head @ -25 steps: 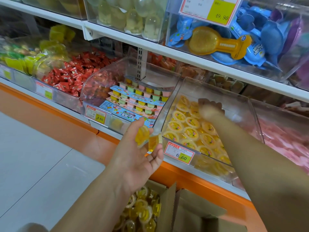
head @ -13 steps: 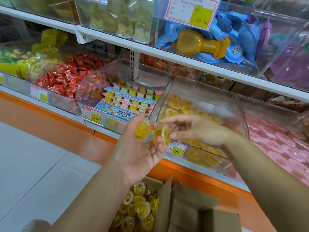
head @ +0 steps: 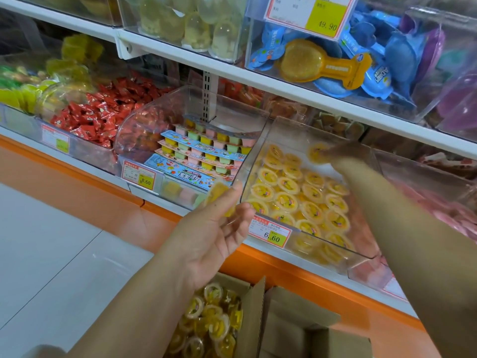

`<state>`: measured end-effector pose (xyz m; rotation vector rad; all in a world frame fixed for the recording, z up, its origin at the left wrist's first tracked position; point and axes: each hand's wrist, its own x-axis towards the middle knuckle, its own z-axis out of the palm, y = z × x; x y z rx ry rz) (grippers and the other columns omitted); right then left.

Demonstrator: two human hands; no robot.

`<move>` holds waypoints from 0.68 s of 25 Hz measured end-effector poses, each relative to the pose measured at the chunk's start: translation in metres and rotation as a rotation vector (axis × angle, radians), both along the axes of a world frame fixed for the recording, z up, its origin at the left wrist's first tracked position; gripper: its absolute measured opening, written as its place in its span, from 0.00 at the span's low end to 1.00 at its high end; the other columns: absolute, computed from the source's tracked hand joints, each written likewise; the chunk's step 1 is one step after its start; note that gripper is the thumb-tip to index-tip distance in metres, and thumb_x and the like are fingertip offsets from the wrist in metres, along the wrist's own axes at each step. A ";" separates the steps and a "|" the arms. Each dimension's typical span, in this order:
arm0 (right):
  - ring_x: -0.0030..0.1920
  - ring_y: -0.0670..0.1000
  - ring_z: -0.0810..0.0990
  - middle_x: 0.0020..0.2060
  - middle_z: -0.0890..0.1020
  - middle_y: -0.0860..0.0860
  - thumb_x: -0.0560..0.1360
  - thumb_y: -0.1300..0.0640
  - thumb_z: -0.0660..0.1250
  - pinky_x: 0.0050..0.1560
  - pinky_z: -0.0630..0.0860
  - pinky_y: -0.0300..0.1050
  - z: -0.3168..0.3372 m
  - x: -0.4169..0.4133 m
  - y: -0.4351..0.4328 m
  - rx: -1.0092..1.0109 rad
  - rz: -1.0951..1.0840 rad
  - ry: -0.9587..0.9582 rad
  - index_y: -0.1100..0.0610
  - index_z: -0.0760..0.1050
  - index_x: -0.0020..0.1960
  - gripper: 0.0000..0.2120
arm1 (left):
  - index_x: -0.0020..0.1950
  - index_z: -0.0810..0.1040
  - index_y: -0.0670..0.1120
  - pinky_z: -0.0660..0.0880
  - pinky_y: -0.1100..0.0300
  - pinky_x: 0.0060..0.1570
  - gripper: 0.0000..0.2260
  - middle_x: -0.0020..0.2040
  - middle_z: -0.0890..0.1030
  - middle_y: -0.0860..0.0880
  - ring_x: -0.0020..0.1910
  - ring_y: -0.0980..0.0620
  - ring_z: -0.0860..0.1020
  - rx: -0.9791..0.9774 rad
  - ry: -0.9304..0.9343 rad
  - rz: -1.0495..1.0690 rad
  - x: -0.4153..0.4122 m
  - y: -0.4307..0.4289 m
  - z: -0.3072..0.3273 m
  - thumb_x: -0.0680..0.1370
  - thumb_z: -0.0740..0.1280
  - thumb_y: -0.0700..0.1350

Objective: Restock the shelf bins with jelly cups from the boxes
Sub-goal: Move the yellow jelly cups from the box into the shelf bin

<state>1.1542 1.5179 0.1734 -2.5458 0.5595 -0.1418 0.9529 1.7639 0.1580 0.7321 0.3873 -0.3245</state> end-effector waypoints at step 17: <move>0.62 0.62 0.72 0.60 0.75 0.62 0.79 0.42 0.59 0.57 0.69 0.53 -0.071 0.030 -0.016 -0.275 0.079 0.094 0.61 0.67 0.65 0.25 | 0.66 0.76 0.47 0.82 0.59 0.35 0.15 0.54 0.84 0.38 0.42 0.44 0.85 0.025 -0.017 0.006 0.006 -0.006 -0.007 0.80 0.63 0.36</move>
